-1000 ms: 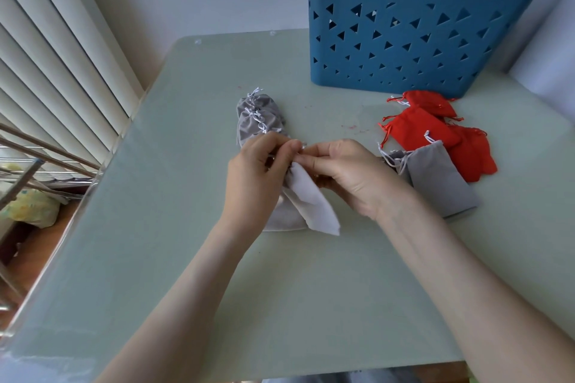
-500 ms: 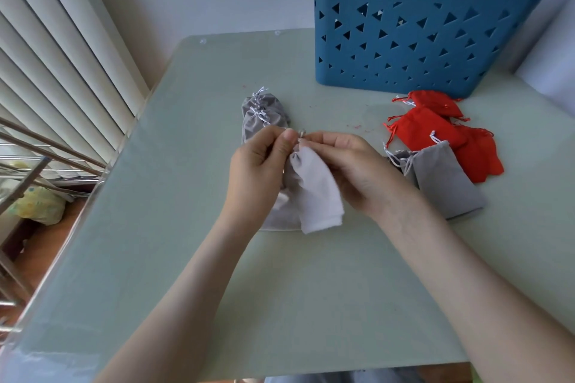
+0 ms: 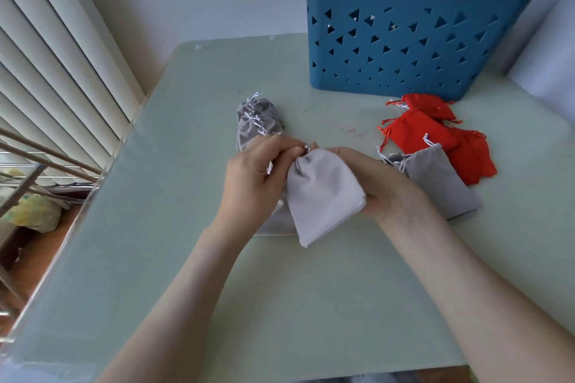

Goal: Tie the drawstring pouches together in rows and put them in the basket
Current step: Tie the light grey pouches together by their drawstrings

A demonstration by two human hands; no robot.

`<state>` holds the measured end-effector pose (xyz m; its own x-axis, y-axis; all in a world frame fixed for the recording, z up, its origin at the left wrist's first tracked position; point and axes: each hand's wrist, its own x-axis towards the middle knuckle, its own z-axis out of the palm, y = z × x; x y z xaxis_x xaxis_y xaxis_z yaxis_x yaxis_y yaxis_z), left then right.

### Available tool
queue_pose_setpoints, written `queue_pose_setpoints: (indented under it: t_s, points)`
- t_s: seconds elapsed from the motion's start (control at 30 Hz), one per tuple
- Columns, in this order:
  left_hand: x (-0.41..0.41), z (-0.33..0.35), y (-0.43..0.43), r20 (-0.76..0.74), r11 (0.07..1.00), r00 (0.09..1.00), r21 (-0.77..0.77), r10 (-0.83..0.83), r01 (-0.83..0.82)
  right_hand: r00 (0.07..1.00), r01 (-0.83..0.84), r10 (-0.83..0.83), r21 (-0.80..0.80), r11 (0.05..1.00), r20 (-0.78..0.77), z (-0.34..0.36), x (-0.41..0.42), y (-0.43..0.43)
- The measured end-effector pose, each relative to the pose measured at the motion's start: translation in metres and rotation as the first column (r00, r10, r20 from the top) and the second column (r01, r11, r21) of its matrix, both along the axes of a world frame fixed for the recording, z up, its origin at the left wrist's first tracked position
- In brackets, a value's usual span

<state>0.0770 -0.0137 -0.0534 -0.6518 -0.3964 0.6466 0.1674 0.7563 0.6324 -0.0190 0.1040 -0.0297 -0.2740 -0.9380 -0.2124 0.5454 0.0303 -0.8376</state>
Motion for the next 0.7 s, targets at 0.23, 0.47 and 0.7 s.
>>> queue_pose_setpoints:
  t_s: [0.23,0.47,0.7]
  points:
    - [0.0003,-0.0032,-0.0008,0.134,0.927,0.981,0.364,-0.143,0.086,0.904,0.108,-0.061,0.088,0.99,-0.422,-0.0049,-0.0076,0.0009]
    - [-0.003,-0.0039,0.0011,0.302,0.82,0.935,0.572,-0.186,-0.022,0.494,0.297,0.08,0.255,0.92,-0.866,-0.0081,-0.0106,0.0022]
    - [-0.003,-0.003,-0.0022,0.44,0.959,0.897,0.27,-0.04,-0.089,0.361,0.399,0.077,0.228,0.888,-0.93,-0.0087,-0.0075,0.0008]
